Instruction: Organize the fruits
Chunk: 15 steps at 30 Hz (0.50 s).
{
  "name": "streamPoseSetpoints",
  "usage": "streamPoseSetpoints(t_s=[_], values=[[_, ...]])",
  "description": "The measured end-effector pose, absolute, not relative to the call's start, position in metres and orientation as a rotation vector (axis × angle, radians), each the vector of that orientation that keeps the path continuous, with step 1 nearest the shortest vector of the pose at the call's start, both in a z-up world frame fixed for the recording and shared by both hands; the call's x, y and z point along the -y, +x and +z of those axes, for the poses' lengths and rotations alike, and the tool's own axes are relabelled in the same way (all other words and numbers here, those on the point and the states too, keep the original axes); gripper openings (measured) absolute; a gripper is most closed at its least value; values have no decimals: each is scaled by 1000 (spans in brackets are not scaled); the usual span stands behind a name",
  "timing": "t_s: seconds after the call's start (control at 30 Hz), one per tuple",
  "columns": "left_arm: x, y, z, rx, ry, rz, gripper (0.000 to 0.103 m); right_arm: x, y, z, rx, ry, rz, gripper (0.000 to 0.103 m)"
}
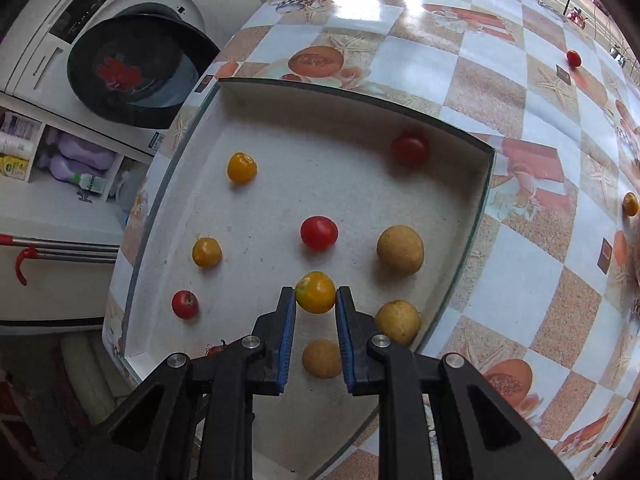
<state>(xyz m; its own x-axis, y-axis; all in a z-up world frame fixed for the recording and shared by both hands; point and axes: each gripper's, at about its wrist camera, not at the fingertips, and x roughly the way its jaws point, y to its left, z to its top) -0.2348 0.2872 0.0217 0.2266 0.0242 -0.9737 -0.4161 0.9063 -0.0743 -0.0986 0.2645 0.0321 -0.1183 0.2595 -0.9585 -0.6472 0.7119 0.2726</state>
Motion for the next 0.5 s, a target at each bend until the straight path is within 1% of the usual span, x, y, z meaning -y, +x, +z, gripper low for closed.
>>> streamPoseSetpoints(t_s=[0.13,0.2,0.23,0.3,0.33,0.37,0.4,0.43,0.47,0.5], values=[[-279,-232,20,-1329,-321,315,28,-272,-99,20,-1524,-357,791,23],[-277,-230,20,-1338,-312,310,29,-276,-101,19,-1515,-378,791,24],[-275,-228,20,-1341,-314,305,32,-277,-102,19,-1517,-388,794,25],[-275,-225,20,-1345,-314,309,54,-279,-102,20,-1531,-385,807,28],[-274,-225,22,-1338,-302,323,76,-279,-102,22,-1536,-378,811,28],[-273,-225,25,-1322,-294,327,80,-279,-102,26,-1535,-370,816,28],[-272,-225,27,-1317,-291,324,80,-279,-103,30,-1530,-364,821,29],[-271,-224,28,-1322,-288,322,80,-279,-104,35,-1523,-359,828,35],[-271,-223,29,-1326,-285,323,80,-277,-105,40,-1514,-354,834,46],[-270,-223,30,-1325,-286,324,80,-275,-106,47,-1504,-349,841,52]])
